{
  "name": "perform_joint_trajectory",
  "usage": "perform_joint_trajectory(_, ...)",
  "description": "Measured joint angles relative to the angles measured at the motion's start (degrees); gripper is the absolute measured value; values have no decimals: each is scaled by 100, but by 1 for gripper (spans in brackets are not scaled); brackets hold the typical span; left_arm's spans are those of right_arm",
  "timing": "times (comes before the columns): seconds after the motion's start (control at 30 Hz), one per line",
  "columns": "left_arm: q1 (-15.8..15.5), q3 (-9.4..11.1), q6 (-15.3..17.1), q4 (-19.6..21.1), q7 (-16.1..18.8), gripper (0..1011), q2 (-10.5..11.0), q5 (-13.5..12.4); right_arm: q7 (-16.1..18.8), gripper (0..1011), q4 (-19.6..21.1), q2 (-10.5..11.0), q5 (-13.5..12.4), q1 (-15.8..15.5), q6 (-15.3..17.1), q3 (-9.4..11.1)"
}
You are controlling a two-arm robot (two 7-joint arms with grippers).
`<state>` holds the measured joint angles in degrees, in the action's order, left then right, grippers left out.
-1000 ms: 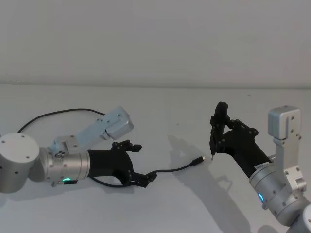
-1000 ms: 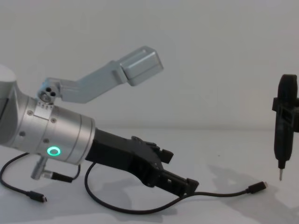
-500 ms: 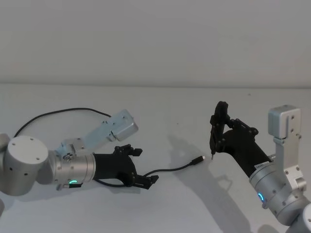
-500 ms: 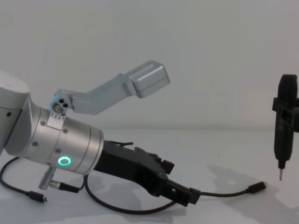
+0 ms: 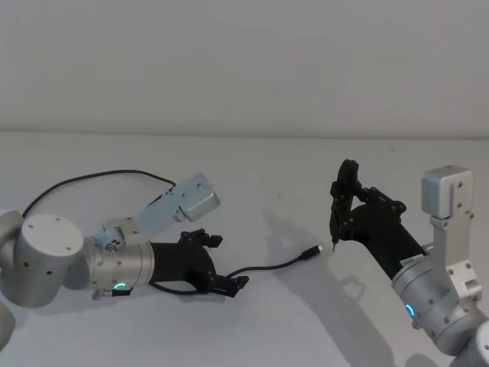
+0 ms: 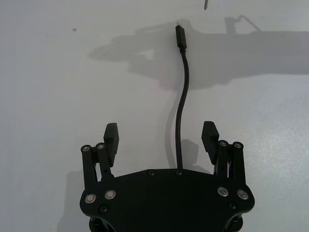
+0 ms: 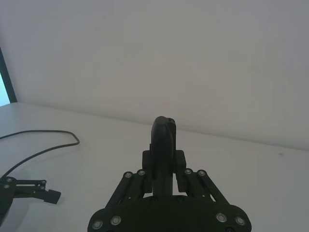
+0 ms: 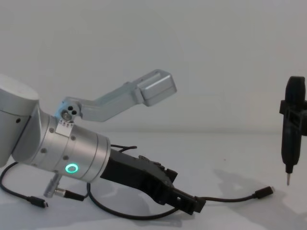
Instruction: Pick up the data cable with the one hand.
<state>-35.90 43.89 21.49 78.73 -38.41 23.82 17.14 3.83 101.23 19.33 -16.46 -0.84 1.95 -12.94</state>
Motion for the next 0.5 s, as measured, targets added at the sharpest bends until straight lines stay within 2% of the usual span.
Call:
perform_joint_trajectory(0.47, -56, 16, 204, -125, 123, 1001, -137, -137, 0, 274, 0, 0, 0, 0, 0, 0)
perform_joint_trajectory(0.5, -58, 17, 214, -130, 128, 979, -142, -143, 0, 274, 0, 0, 0, 0, 0, 0)
